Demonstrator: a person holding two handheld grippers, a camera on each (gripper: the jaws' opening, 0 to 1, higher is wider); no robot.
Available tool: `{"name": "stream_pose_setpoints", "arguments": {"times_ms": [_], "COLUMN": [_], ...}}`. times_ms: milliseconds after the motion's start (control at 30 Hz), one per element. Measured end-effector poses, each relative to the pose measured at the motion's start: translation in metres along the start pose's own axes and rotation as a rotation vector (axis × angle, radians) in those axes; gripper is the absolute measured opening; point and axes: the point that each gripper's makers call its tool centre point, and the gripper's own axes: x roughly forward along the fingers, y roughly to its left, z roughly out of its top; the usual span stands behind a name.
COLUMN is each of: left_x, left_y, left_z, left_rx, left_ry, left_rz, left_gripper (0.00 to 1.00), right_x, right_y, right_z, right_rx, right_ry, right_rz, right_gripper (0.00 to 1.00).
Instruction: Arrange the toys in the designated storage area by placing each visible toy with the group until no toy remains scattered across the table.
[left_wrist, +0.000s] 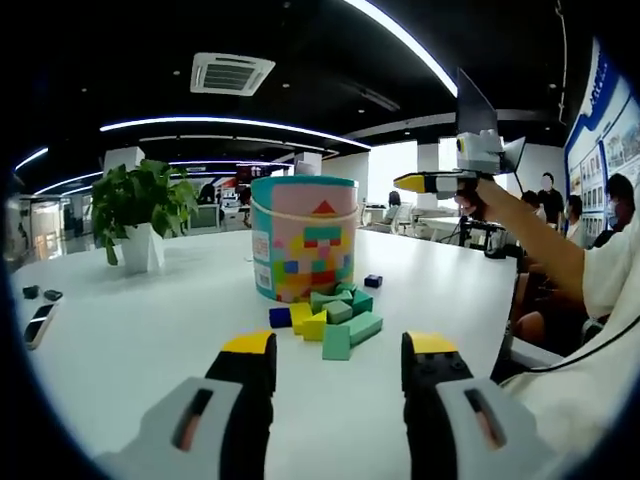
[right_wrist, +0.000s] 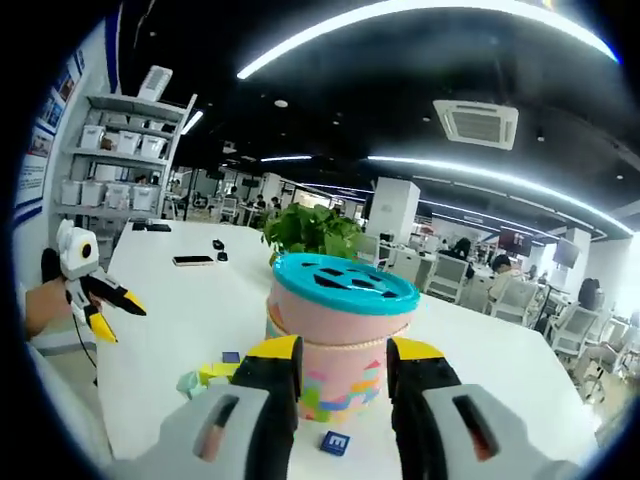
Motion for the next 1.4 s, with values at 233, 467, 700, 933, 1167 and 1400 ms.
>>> {"name": "stream_pose_setpoints", "arguments": {"times_ms": [233, 467, 700, 933, 1167, 1400], "left_x": [-0.007, -0.015, -0.018, -0.019, -0.021, -0.023], "left_y": [0.007, 0.013, 0.014, 0.014, 0.016, 0.020], "left_z": [-0.007, 0.005, 0.003, 0.004, 0.005, 0.004], "left_rx": [0.058, -0.024, -0.026, -0.030, -0.072, -0.077], "left_ry": [0.049, -0.008, -0.009, -0.011, -0.031, -0.030], "left_rz": [0.015, -0.002, 0.003, 0.002, -0.019, -0.007], "left_gripper": [0.50, 0.49, 0.49, 0.50, 0.49, 0.49], "right_x": [-0.003, -0.004, -0.001, 0.000, 0.014, 0.025], "right_y": [-0.015, -0.013, -0.012, -0.003, 0.003, -0.003], "right_z": [-0.030, -0.045, -0.069, -0.081, -0.109, -0.126], "right_rx": [0.074, 0.116, 0.084, 0.133, 0.157, 0.200], "right_ry": [-0.006, 0.006, 0.050, 0.056, 0.140, 0.186], "right_rz": [-0.066, -0.075, -0.096, -0.086, -0.072, -0.081], "right_gripper": [0.33, 0.33, 0.33, 0.29, 0.32, 0.32]}}
